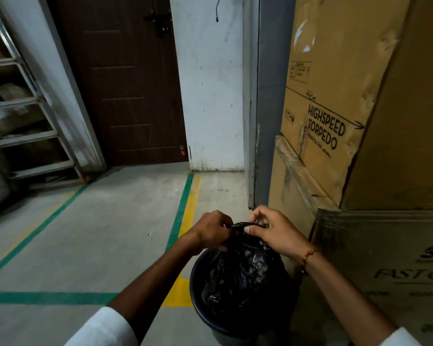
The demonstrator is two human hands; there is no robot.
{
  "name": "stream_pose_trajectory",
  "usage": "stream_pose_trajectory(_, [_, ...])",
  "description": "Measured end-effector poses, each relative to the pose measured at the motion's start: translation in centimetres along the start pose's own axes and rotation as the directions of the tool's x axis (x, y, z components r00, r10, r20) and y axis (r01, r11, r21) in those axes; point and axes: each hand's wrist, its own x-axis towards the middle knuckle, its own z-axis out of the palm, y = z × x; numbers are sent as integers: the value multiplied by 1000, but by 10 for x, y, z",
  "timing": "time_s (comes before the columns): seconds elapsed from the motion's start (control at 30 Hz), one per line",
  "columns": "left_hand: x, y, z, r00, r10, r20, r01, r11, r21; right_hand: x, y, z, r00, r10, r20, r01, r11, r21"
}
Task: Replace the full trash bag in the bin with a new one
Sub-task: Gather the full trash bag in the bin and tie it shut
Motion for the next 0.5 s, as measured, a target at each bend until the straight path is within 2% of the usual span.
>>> stream_pose_trajectory(0.17, [4, 6, 3, 995, -94, -46, 89, 991, -101, -20, 9, 7, 989, 115, -91, -92, 970, 224])
stream_pose_trajectory(0.33, [8, 5, 10, 982, -182, -51, 172, 971, -166, -46, 8, 27, 967, 88, -238, -43, 982, 186])
stream_pose_trajectory(0.5, [13, 13, 10, 966, -242, -92, 219, 953, -208, -61, 12, 58, 928, -33, -372, 70, 994, 86])
